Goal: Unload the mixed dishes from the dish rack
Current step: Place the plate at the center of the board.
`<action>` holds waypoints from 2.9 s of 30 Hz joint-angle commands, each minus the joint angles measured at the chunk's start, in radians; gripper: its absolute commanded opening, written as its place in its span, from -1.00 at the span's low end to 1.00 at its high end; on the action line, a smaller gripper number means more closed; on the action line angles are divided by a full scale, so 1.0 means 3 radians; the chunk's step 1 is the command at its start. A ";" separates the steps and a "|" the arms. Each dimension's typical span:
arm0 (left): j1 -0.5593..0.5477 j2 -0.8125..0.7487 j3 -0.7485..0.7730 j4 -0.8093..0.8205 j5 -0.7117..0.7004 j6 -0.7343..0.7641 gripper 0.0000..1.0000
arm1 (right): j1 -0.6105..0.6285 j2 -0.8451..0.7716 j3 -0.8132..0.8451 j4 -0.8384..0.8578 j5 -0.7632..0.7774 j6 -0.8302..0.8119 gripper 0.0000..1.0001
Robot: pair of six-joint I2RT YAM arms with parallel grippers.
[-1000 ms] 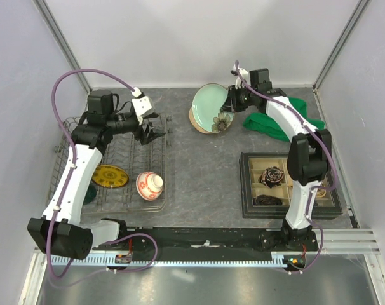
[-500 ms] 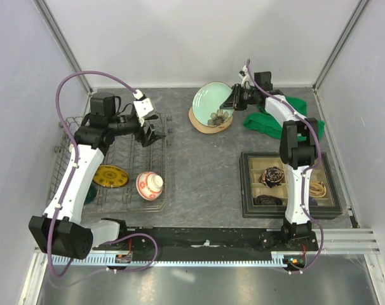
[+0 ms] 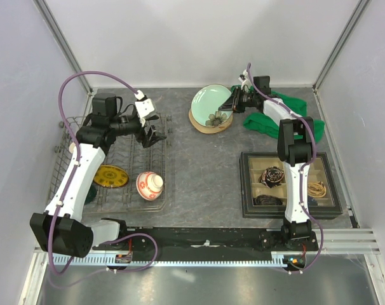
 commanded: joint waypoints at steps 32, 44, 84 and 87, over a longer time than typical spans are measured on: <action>0.0018 -0.0047 -0.0205 0.0136 -0.0022 0.0136 0.68 | -0.0032 0.0208 0.0203 0.0409 -0.0325 0.0032 -0.53; 0.0018 -0.0087 -0.0241 0.0136 -0.0038 0.0157 0.68 | -0.0042 0.0141 0.0142 0.0353 -0.0233 -0.0096 0.10; 0.0018 -0.0154 -0.0261 0.0070 -0.0232 0.0310 0.68 | 0.0019 -0.0396 0.0004 -0.0715 0.0907 -0.1307 0.28; 0.0018 -0.0144 -0.0277 0.0075 -0.0339 0.0377 0.69 | 0.0045 -0.0442 -0.0016 -0.0736 0.0964 -0.1364 0.28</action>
